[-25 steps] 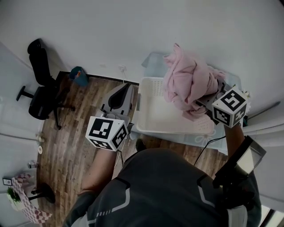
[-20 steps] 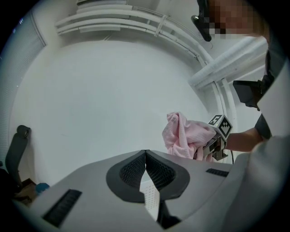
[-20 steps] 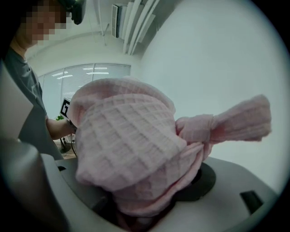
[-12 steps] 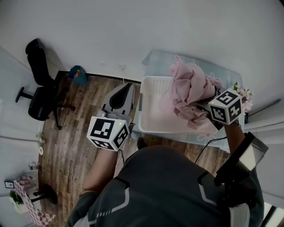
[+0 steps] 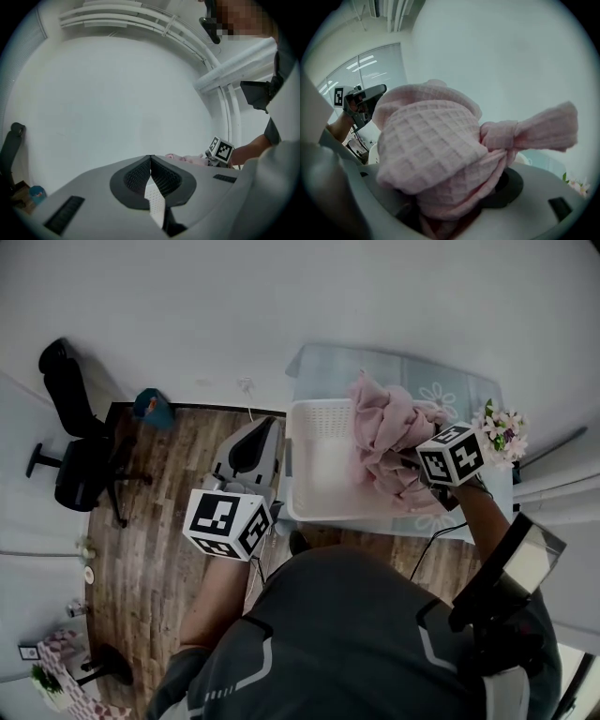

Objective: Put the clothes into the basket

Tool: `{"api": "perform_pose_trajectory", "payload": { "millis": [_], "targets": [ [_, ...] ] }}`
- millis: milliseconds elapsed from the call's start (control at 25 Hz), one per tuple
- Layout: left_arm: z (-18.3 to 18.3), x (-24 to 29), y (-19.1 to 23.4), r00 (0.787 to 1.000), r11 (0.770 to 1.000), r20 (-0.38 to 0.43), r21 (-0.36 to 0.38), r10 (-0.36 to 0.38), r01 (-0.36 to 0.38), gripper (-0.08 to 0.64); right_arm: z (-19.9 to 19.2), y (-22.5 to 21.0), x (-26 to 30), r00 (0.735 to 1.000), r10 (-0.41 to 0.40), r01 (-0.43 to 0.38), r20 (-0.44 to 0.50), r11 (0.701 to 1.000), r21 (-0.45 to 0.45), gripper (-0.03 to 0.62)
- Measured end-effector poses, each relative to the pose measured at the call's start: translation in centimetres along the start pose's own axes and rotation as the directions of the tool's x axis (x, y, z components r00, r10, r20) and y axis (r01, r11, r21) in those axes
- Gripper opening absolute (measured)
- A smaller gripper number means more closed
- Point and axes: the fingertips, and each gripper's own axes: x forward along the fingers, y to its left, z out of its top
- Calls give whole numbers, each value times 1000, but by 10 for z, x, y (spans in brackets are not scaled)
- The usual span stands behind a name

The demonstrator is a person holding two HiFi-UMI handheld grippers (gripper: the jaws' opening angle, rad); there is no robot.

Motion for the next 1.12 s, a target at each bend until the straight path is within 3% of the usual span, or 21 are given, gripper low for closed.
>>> {"api": "perform_pose_trajectory", "payload": {
  "millis": [200, 400, 960, 1120],
  "targets": [
    [0, 0, 1, 1000, 1000, 4, -4, -14, 14, 11, -21, -11, 17, 997, -29, 33, -68, 998, 59, 385],
    [1, 0, 5, 1000, 1000, 4, -7, -13, 13, 11, -33, -8, 35, 989, -31, 38, -147, 998, 50, 382],
    [-4, 0, 15, 1000, 1000, 2, -24, -8, 8, 11, -91, -18, 85, 932, 19, 76, -363, 966, 246, 377],
    [-5, 3, 16, 1000, 1000, 3, -24, -6, 6, 11, -103, -21, 96, 912, 17, 101, -411, 959, 264, 376]
  ]
}}
